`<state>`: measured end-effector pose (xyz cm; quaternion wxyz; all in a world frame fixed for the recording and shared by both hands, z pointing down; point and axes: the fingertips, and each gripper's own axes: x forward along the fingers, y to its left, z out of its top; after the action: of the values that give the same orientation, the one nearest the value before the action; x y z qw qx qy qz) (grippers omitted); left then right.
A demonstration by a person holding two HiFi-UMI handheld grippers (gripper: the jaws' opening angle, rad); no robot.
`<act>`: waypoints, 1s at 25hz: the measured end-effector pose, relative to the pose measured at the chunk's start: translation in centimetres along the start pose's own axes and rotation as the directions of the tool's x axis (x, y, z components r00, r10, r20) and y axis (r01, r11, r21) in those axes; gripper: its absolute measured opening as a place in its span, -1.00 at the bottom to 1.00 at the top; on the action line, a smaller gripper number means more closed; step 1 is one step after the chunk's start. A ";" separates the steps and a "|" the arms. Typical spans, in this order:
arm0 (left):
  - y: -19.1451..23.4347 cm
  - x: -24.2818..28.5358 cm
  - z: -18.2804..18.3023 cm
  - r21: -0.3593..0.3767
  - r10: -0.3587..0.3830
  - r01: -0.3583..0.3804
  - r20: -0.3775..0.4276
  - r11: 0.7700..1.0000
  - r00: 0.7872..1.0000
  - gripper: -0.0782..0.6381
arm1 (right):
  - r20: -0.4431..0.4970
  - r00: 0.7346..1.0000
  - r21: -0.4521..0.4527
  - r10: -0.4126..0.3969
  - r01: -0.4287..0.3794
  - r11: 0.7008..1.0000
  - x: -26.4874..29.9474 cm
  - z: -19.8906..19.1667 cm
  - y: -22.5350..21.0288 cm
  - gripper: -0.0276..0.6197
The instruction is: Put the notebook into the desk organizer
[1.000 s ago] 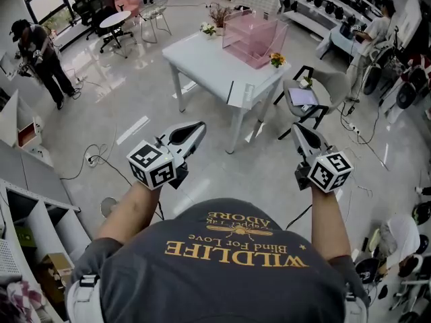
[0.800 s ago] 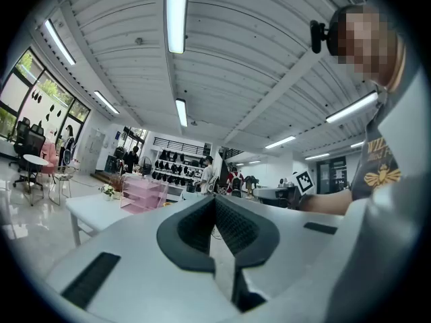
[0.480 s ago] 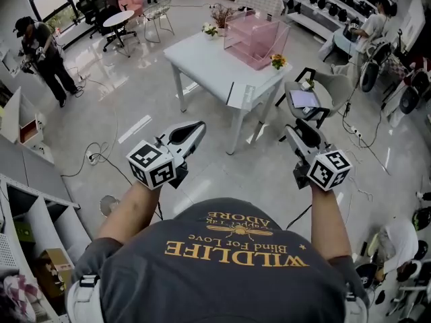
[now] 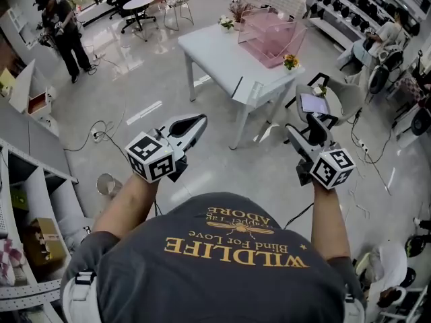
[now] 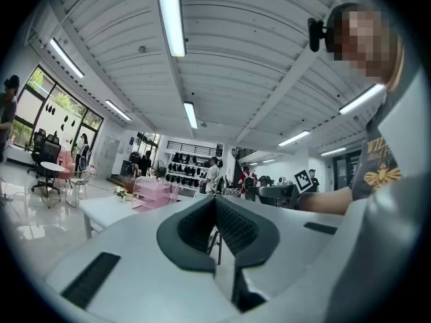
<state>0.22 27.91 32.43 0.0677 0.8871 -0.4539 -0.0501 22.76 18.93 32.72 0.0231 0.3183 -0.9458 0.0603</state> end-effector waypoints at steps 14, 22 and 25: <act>8.3 3.2 -1.1 -0.017 0.006 -0.006 -0.017 1.000 1.000 -0.78 | -0.025 0.999 0.042 -0.025 0.026 0.999 8.4 -1.9 -5.2 0.23; 21.3 8.4 1.4 0.012 -0.171 0.171 -0.015 0.985 0.985 -0.78 | -0.024 0.981 0.048 -0.192 0.193 0.980 19.1 -0.9 -7.4 0.23; 25.4 10.1 2.9 0.017 -0.231 0.231 -0.028 0.973 0.973 -0.78 | -0.019 0.968 0.059 -0.249 0.250 0.966 22.5 0.0 -8.3 0.23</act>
<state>-14.63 4.78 33.53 0.0584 0.9351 -0.3471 -0.0414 9.86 -1.06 35.34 0.0261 0.4349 -0.8958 0.0877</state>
